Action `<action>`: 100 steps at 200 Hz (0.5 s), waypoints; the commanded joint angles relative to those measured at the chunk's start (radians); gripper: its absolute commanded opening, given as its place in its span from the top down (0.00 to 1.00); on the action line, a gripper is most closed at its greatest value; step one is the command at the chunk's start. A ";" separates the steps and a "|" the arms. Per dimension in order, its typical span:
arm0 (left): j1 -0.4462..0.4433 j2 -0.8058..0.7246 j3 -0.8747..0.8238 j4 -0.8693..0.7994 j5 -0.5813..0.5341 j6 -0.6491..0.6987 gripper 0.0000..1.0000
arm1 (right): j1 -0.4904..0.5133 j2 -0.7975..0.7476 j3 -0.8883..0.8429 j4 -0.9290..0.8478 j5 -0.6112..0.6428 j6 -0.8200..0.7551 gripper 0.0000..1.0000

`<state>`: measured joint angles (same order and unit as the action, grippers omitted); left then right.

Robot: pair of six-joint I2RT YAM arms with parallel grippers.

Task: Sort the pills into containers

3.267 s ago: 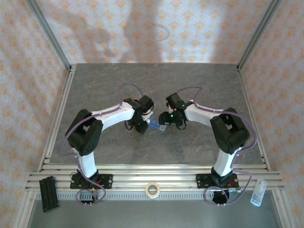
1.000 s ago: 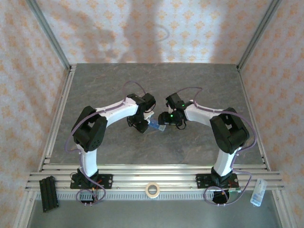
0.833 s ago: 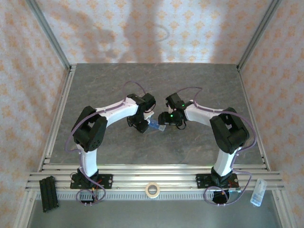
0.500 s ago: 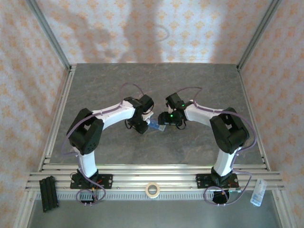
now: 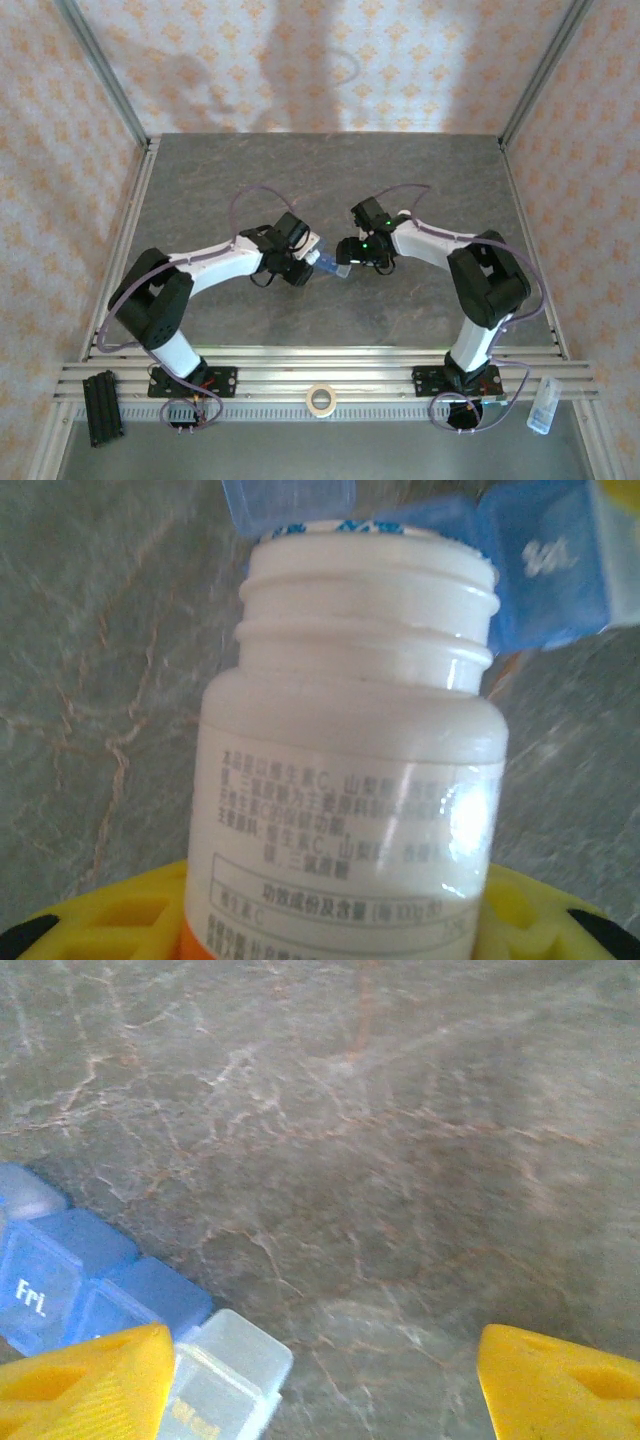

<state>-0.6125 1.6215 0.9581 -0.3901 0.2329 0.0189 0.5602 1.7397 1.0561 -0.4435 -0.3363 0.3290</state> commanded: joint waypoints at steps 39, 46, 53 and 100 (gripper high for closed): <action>0.006 -0.087 -0.094 0.341 0.021 -0.057 1.00 | -0.031 -0.094 0.059 -0.147 0.104 0.087 0.18; 0.007 -0.086 -0.100 0.360 0.026 -0.057 1.00 | -0.040 -0.097 0.071 -0.157 0.107 0.092 0.18; 0.007 -0.086 -0.104 0.378 0.034 -0.057 1.00 | -0.050 -0.100 0.082 -0.164 0.109 0.099 0.18; 0.006 -0.108 -0.178 0.590 0.079 -0.124 1.00 | -0.116 -0.092 0.157 -0.189 0.105 0.140 0.18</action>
<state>-0.6125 1.5532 0.8207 0.0174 0.2817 -0.0544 0.4664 1.6638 1.1614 -0.5819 -0.2649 0.4313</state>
